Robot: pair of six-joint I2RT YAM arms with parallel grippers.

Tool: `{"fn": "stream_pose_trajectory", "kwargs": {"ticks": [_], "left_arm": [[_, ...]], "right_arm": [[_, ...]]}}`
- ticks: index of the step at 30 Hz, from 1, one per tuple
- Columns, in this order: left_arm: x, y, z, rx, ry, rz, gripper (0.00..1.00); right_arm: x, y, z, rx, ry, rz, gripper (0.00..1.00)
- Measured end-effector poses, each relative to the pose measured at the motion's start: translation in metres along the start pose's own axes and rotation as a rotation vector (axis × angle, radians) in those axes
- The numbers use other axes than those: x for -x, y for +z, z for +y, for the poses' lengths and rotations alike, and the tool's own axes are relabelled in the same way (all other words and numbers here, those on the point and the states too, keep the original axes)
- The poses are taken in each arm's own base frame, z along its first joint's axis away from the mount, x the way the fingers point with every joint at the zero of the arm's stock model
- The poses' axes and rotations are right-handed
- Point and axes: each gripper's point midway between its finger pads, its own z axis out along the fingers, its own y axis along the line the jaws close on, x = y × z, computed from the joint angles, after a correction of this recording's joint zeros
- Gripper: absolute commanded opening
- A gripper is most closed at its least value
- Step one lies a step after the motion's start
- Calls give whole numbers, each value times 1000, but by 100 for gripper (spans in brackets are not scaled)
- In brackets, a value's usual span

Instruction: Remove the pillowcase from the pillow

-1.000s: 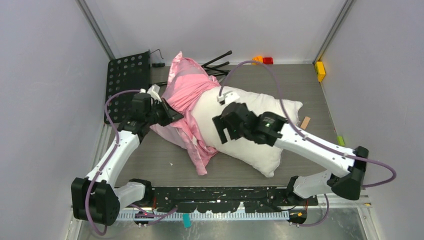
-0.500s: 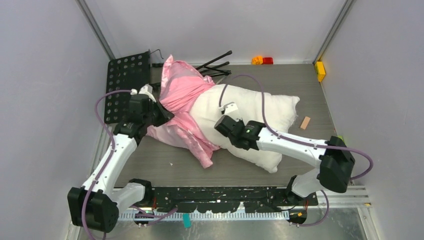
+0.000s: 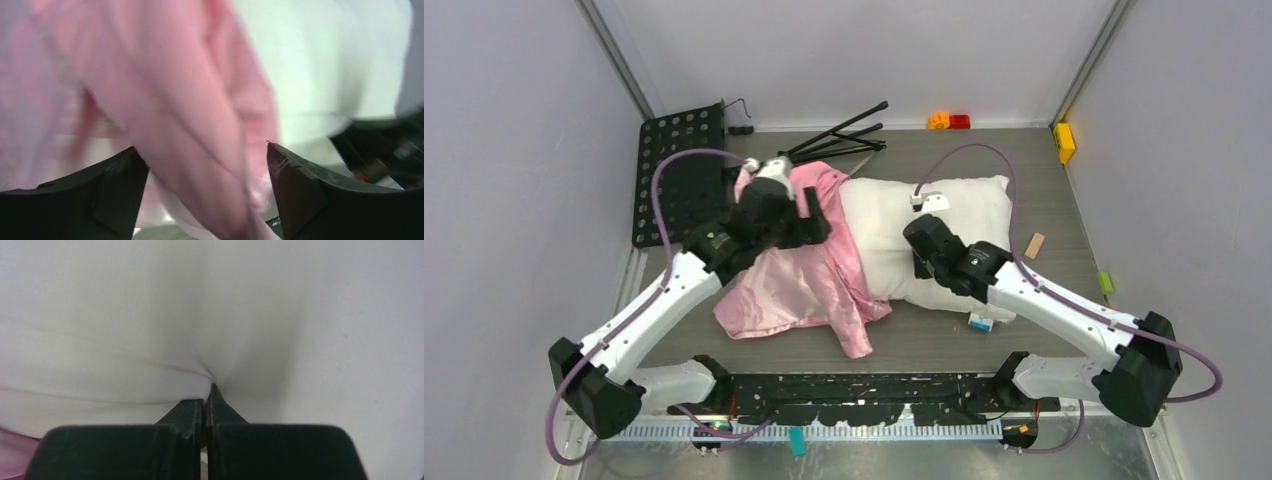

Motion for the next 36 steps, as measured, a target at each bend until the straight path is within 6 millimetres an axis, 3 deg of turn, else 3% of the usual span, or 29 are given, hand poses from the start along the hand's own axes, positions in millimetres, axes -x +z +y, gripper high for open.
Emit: {"fn": "stream_pose_trajectory", "kwargs": {"ticks": [2,5,8,10,15,19,21,24,29,36], "left_arm": [[-7,-13,-52,-57,120,-11,99],[-7,-42,-94,-84,218,-74,100],[-1,-58,-109,-63,237,-135,100],[-8,-60,-120,-52,242,-152,100],[-68,-34,-140,-14,328,-93,100],[-107,6,-122,89,387,-13,100],[-114,23,-104,149,394,14,95],[-116,34,-80,207,361,28,86],[-100,25,-43,210,232,6,70],[-50,-5,51,304,-23,-125,58]], "right_arm": [[-8,8,4,3,-15,36,0],[-11,9,9,21,-13,52,0],[-9,9,11,30,-4,46,0],[-8,9,12,34,2,44,0],[-6,8,14,45,20,38,0],[-5,5,15,61,35,27,0],[-5,3,15,67,43,22,0],[-4,1,14,68,57,13,0],[0,1,10,45,86,-7,0],[17,0,-12,15,188,-44,0]]}}
